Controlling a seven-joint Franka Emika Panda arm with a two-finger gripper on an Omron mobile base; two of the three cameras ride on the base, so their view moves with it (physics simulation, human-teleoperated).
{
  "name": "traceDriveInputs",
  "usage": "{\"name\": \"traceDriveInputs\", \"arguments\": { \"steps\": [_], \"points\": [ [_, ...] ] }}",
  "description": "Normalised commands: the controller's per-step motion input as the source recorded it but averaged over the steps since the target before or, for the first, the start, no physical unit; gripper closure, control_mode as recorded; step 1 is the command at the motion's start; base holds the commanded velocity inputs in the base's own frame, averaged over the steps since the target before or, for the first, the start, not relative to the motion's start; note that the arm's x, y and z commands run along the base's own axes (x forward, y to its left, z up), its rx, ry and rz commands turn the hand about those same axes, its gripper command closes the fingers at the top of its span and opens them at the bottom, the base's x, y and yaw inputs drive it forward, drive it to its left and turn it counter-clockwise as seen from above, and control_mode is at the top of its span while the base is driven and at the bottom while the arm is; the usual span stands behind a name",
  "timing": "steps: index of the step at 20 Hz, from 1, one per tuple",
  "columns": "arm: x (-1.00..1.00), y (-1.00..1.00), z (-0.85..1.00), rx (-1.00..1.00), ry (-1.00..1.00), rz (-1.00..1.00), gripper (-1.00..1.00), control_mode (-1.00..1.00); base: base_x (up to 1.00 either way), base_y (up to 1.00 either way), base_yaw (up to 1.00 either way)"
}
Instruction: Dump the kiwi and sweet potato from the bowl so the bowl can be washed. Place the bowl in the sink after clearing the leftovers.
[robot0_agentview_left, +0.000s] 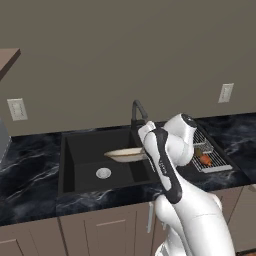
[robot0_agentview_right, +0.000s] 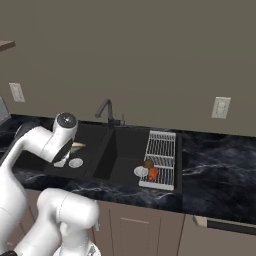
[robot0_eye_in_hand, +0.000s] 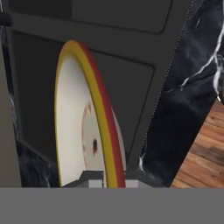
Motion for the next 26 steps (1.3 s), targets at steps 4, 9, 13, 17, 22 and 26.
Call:
{"name": "traceDriveInputs", "arguments": {
  "steps": [4, 9, 13, 17, 22, 26],
  "points": [
    [0.05, 0.2, -0.03, 0.0, 0.0, 0.0, 1.0, -1.0, 0.0, 0.0, 0.0],
    [0.35, 0.3, -0.19, 0.0, -0.03, 0.0, 1.0, -1.0, 0.0, 0.0, 0.0],
    [0.46, 0.07, -0.06, 0.0, 0.0, -0.02, 1.0, -1.0, 0.0, 0.0, 0.0],
    [0.47, 0.07, -0.01, 0.0, 0.02, -0.06, 1.0, -1.0, 0.0, 0.0, 0.0],
    [0.5, 0.12, -0.1, -0.03, 0.09, -0.09, 1.0, -1.0, 0.0, 0.0, 0.0],
    [0.16, 0.27, -0.31, -0.12, 0.21, -0.02, 1.0, -1.0, 0.0, 0.0, 0.0]
  ]
}}
